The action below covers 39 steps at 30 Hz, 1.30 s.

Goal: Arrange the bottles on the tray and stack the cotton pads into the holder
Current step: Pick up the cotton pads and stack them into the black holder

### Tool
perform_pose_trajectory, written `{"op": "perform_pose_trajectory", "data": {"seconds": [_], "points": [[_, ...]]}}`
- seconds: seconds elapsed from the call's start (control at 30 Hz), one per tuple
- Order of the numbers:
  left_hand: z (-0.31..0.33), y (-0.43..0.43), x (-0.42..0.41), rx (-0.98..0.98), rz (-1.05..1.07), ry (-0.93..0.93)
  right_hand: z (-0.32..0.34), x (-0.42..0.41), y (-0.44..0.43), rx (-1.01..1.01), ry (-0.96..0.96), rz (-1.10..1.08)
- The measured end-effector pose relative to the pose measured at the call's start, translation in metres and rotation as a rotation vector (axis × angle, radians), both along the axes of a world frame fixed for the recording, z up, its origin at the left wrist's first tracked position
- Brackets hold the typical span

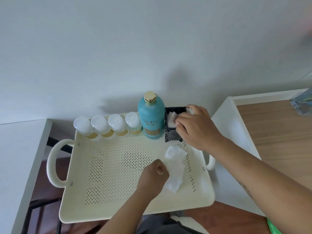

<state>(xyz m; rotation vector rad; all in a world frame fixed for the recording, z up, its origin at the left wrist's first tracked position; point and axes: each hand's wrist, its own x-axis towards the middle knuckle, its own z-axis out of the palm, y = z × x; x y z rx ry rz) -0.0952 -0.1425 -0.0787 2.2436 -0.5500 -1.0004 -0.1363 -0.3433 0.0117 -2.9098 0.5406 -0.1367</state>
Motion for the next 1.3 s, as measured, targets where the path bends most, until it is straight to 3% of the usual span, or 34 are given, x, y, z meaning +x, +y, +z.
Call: {"op": "perform_pose_trajectory", "data": {"seconds": [0.3, 0.57, 0.8, 0.87, 0.97, 1.03, 1.2, 1.3], "points": [[0.001, 0.03, 0.007, -0.077, 0.111, -0.041, -0.005, -0.001, -0.002, -0.036, 0.072, 0.035], [0.004, 0.043, 0.01, 0.069, 0.148, -0.121, 0.001, -0.003, -0.005, -0.032, -0.133, 0.027], [0.005, 0.044, 0.005, 0.218, 0.06, -0.139, -0.007, -0.002, -0.004, -0.076, 0.003, 0.073], [0.005, 0.045, 0.005, 0.22, 0.059, -0.132, -0.004, -0.004, 0.001, -0.086, -0.062, 0.057], [0.005, 0.049, 0.005, 0.187, 0.083, -0.121, -0.007, -0.017, 0.023, -0.074, -0.357, 0.034], [0.006, 0.053, 0.007, 0.131, 0.106, -0.113, -0.019, -0.027, 0.05, -0.001, -0.428, 0.075], [0.015, 0.061, 0.012, 0.003, 0.095, -0.117, -0.066, -0.037, 0.095, 0.159, 0.048, 0.208], [0.021, 0.065, 0.013, -0.034, 0.103, -0.096, -0.081, -0.031, 0.102, 0.312, 0.165, 0.138]]}}
